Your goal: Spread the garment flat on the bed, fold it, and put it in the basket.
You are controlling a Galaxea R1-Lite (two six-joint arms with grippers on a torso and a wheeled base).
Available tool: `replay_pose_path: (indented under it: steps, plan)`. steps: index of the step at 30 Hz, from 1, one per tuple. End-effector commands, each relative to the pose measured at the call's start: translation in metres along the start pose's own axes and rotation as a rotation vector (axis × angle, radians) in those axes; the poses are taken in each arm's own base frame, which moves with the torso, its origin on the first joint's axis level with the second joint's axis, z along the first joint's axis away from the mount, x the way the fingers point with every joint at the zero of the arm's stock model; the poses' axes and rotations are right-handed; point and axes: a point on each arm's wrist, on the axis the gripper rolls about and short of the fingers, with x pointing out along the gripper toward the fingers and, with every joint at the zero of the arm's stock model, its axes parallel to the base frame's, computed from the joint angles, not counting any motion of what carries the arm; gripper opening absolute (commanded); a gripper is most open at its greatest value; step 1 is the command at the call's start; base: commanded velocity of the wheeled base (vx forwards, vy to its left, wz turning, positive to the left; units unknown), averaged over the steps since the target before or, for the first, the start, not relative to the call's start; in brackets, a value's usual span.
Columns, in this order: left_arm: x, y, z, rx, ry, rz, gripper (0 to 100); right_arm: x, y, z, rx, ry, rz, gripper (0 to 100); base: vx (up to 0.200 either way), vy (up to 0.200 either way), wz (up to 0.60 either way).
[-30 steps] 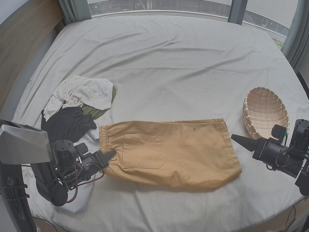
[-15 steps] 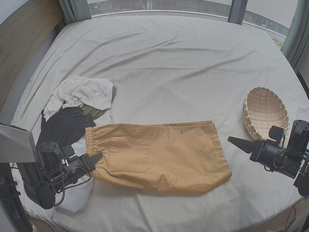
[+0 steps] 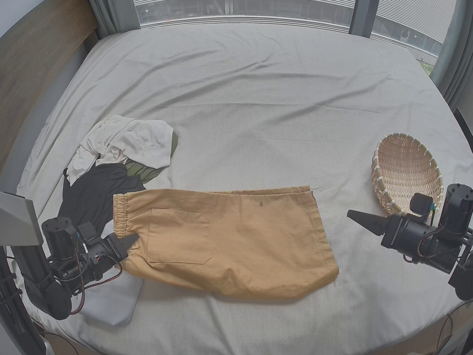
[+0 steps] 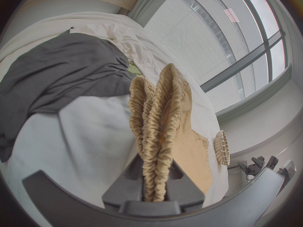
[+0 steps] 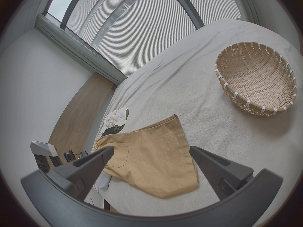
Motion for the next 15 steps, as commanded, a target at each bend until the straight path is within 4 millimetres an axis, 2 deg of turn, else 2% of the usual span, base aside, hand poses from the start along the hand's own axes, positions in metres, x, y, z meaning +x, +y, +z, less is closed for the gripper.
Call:
replay_pose_path:
  steps: [1,7,13,14,15]
  plan:
    - [-0.008,0.007,0.009,-0.012,-0.027,0.008,0,0.002,0.001,0.002,-0.002,-0.006,0.005,100,0.0,0.0,0.0]
    - [-0.009,0.007,0.012,-0.011,-0.036,-0.002,0,0.004,0.006,0.0,-0.007,0.003,0.024,100,0.0,0.0,0.0]
    - [0.006,-0.022,0.0,0.041,0.021,-0.124,0,0.005,0.011,-0.003,-0.009,0.017,0.049,100,0.0,0.0,0.0]
    - [0.006,-0.022,0.0,0.041,0.021,-0.124,0,0.005,0.011,-0.003,-0.009,0.017,0.049,100,0.0,0.0,0.0]
    - [0.01,-0.033,-0.006,0.054,0.044,-0.166,0,0.006,0.012,-0.005,-0.005,0.031,0.049,100,0.0,0.0,0.0]
